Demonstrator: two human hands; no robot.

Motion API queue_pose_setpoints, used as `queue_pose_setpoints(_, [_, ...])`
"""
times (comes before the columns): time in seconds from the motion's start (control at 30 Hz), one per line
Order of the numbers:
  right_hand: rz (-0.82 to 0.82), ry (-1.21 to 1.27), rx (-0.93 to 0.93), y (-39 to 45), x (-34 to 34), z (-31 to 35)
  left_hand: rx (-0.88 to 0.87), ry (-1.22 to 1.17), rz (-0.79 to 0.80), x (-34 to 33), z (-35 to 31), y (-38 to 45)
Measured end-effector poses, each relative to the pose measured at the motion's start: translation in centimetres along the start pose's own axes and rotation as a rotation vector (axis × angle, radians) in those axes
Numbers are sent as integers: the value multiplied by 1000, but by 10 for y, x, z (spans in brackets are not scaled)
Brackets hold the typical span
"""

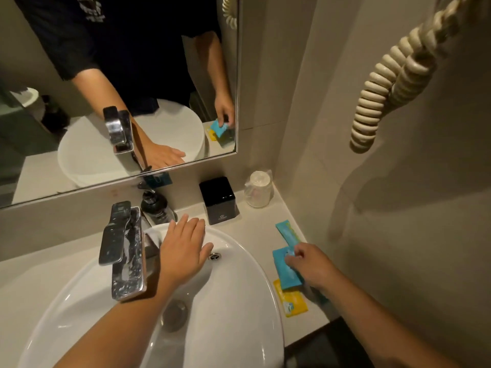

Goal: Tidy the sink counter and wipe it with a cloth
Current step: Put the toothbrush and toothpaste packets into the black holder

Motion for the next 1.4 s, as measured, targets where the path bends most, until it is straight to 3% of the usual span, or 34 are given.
queue_pose_setpoints(0.17, [42, -252, -36, -24, -33, -50, 6, 8, -13, -5, 1, 2])
queue_pose_setpoints(0.3, [35, -333, -40, -23, -41, -44, 1, -11, -28, -5, 0, 2])
queue_pose_setpoints(0.4, [29, -274, -59, -22, -44, -44, 0, -27, -36, -1, 0, 0])
queue_pose_setpoints(0.53, [57, 15, -127, -26, -47, -48, -10, -68, -31, 2, -6, 1])
queue_pose_setpoints(0.7, [53, 258, -2, -11, -8, 18, -13, -90, -35, 1, -11, 4])
queue_pose_setpoints(0.9, [73, 306, 331, 51, 13, 150, -27, -74, -49, -5, -9, 4])
queue_pose_setpoints(1.0, [26, 286, 394, 92, -7, 188, -18, -55, -58, -7, -7, 5])
queue_pose_setpoints(1.17, [36, 214, 407, 140, -45, 202, -17, -34, -114, -7, -6, 5])
queue_pose_setpoints(1.4, [39, -73, 436, 158, -69, 192, -59, -60, -218, -10, -7, 4])
Point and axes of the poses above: each hand's wrist, its own y-axis towards the middle knuckle, its own x-axis out of the back of the hand, z = x × y, the point moved 9 cm from there along y, towards the middle knuckle, and after that the axes turned 5 degrees about x, right-handed, at the moved point
